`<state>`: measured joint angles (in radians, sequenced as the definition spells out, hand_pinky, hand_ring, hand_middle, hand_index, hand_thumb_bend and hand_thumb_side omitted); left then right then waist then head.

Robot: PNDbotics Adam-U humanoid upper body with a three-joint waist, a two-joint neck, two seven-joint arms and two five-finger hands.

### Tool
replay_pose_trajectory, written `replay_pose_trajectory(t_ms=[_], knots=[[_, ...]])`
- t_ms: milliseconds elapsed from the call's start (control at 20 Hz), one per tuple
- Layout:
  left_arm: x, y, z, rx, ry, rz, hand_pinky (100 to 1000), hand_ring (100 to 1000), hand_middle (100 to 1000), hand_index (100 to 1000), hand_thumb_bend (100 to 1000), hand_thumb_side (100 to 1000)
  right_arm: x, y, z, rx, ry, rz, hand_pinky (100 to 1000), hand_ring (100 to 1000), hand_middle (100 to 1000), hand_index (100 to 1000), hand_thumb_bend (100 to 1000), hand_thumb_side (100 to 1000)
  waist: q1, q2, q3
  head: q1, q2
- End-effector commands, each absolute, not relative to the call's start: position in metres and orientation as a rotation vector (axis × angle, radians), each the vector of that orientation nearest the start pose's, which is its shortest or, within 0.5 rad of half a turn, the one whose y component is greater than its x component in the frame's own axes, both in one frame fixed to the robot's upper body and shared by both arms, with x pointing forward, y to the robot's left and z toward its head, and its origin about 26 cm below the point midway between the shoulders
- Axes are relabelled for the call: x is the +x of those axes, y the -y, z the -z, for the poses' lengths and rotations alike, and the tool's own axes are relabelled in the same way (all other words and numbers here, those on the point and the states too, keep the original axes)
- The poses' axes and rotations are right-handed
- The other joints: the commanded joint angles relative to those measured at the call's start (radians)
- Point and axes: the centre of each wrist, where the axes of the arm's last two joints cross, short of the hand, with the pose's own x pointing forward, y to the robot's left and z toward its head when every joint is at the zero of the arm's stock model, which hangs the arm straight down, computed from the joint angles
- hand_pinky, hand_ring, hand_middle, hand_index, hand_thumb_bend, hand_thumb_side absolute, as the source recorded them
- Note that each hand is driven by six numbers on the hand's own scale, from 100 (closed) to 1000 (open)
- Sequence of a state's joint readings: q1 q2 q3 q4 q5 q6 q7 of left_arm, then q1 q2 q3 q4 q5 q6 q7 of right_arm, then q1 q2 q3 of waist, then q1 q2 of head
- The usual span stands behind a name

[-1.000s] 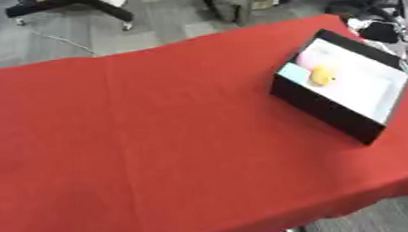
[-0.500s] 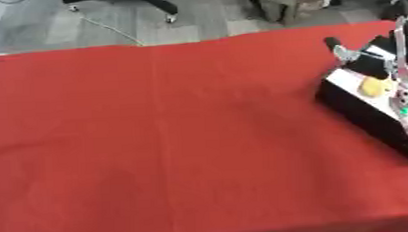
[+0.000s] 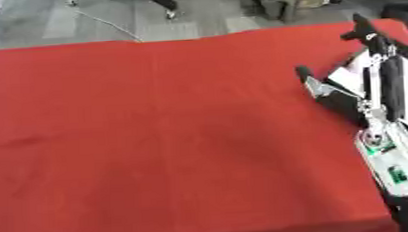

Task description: Pick up the objects with one hand, pass them to the other hand, and then place them into the box on the other side of the table.

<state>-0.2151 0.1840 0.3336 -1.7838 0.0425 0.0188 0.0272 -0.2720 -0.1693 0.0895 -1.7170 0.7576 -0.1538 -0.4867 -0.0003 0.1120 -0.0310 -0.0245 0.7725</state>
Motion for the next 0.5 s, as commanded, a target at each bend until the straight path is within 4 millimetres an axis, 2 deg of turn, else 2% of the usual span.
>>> replay_pose_trajectory(t_ms=[50,100,500], knots=[[0.306,-0.338,-0.127,0.349,1.987,-0.120,666,547,575,671,353,690,0.318,0.216,-0.129,-0.922,2.308,-0.334,749,826,614,914,651,500,0.004,-0.007,-0.001,0.000,-0.003],[0.306,-0.337,-0.124,0.338,1.973,-0.111,669,546,575,669,351,707,0.315,0.214,-0.131,-0.906,2.310,-0.344,749,826,615,914,574,499,0.005,-0.007,-0.002,-0.001,-0.003],[0.307,-0.334,-0.111,0.246,1.922,-0.043,668,541,569,665,350,727,0.306,0.198,-0.137,-0.755,2.347,-0.482,748,825,611,913,571,489,0.009,-0.004,-0.004,-0.011,-0.003]])
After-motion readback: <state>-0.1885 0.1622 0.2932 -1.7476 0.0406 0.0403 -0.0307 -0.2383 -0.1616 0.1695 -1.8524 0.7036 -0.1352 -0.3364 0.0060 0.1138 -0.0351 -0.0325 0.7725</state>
